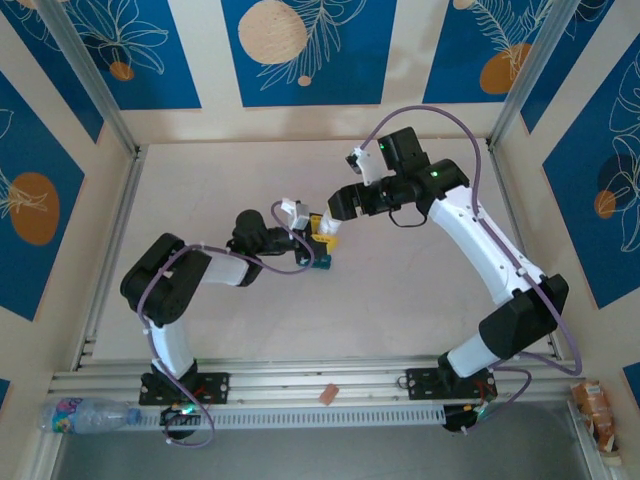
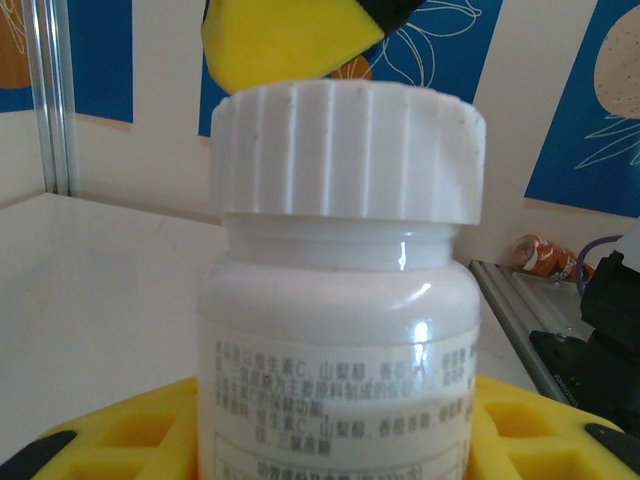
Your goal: Sort the pills into containers
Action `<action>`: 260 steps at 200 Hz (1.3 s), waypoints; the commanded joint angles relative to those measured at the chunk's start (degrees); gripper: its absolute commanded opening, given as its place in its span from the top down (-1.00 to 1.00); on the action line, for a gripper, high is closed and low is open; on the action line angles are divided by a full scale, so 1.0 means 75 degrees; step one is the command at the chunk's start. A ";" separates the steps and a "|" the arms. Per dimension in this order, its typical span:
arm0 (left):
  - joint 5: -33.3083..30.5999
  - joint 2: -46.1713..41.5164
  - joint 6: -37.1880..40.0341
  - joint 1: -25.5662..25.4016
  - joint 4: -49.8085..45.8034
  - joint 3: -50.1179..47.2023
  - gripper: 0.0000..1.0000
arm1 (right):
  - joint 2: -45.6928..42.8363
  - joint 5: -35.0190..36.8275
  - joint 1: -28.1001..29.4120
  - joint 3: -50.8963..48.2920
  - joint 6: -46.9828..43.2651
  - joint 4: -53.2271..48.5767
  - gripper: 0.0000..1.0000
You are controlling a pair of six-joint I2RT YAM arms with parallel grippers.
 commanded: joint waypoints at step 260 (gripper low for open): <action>0.0231 -0.0041 -0.0010 0.0023 0.0085 0.0370 1.00 | 0.0590 0.0769 0.0853 -0.0150 -0.0044 -0.0414 0.21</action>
